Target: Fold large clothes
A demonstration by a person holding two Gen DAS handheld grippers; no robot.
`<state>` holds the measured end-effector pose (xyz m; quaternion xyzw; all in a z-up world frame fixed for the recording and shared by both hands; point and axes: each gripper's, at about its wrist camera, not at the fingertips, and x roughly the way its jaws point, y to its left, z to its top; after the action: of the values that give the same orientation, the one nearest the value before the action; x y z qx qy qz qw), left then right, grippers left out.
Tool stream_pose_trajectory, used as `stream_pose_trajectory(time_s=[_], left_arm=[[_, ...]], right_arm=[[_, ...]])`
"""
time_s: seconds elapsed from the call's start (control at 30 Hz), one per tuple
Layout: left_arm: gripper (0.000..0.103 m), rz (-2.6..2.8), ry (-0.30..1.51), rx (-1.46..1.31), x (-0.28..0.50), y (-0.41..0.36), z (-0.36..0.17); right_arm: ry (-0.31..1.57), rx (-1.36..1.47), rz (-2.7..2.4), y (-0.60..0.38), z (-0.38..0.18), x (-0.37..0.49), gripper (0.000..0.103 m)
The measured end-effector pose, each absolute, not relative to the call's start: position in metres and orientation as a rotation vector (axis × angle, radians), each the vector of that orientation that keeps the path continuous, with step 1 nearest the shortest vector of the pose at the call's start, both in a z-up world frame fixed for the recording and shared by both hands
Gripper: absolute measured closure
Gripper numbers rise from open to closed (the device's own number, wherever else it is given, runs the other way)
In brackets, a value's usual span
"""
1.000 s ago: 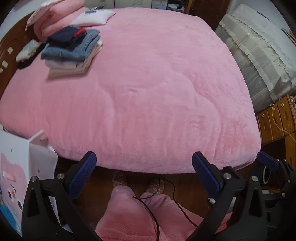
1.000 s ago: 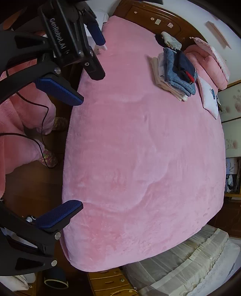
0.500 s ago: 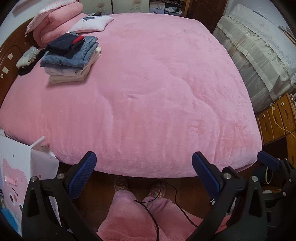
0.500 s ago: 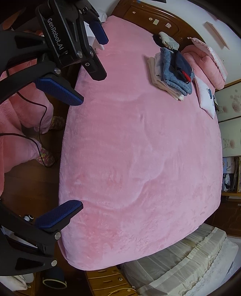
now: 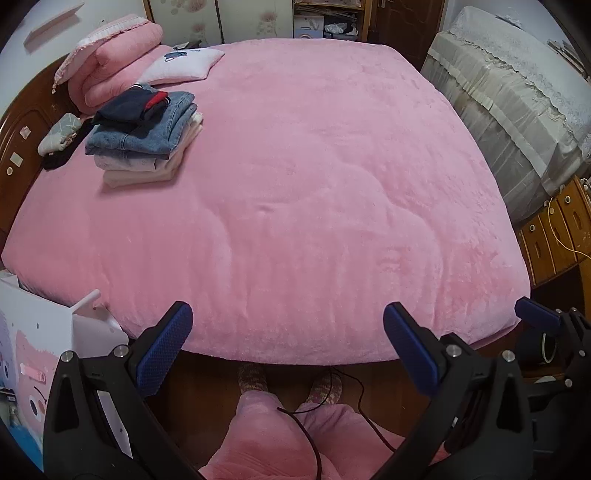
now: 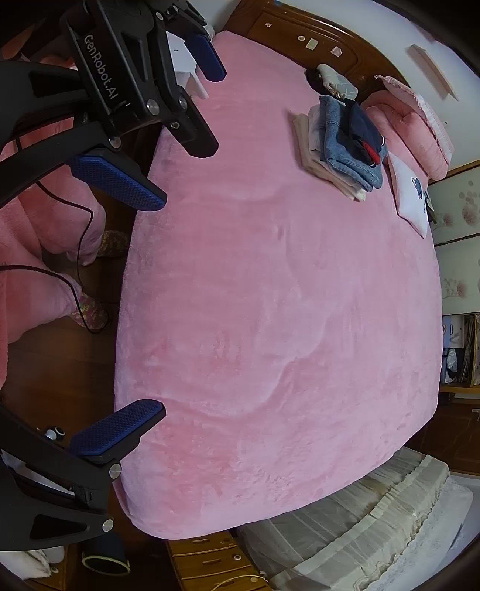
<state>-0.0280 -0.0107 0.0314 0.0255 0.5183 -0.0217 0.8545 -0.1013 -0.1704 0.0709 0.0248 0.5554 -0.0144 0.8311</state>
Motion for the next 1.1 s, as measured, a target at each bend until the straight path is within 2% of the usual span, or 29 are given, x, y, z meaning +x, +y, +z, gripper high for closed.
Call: stream_pose_trajectory(time_s=[1.1], left_arm=[[0.002,-0.052,1.042,0.074,-0.026,-0.018,0.041]], right_arm=[[1.160,0.053,-0.024,-0.171,0.084,-0.101,0.000]])
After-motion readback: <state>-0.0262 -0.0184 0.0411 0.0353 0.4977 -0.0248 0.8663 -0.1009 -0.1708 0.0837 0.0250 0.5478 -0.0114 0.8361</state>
